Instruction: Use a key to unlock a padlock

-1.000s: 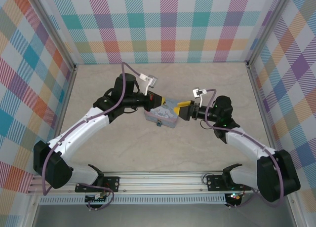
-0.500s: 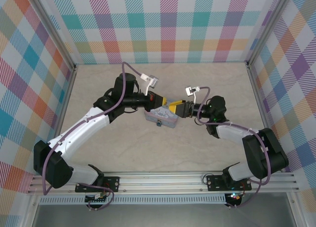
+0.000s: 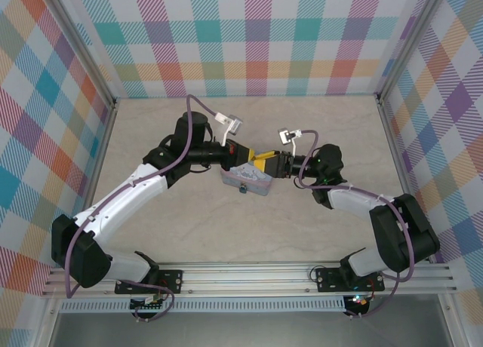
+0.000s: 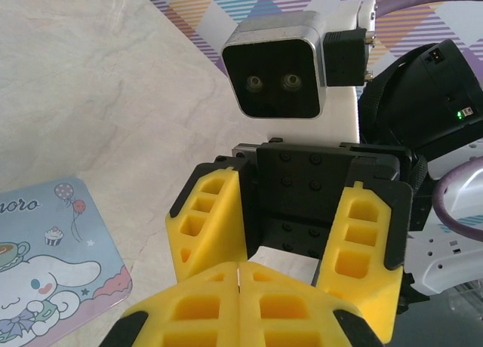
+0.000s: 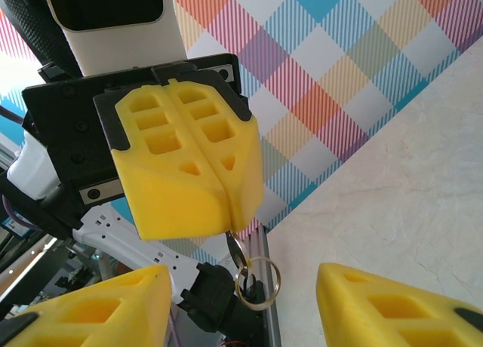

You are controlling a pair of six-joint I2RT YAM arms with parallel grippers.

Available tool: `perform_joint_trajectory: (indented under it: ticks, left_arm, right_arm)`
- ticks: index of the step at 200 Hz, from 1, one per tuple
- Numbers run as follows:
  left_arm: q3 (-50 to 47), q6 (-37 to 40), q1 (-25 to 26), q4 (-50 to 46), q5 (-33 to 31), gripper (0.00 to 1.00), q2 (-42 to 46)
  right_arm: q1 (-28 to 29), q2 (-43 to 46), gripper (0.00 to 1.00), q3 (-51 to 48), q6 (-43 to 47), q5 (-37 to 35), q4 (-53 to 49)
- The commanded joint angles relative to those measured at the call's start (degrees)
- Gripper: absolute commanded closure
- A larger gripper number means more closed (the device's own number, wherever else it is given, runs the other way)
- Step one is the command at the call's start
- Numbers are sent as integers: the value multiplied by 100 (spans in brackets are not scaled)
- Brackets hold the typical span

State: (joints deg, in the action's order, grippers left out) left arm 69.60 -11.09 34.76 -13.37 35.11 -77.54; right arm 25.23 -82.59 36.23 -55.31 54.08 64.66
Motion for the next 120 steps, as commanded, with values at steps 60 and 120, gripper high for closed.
perform_joint_trajectory:
  ticks: [60, 120]
  left_arm:
    - [62, -34, 74, 233, 171, 100, -32]
    - [62, -51, 83, 264, 197, 100, -65]
  right_arm:
    - [39, -77, 58, 256, 80, 26, 108]
    - [43, -91, 66, 252, 76, -4, 110]
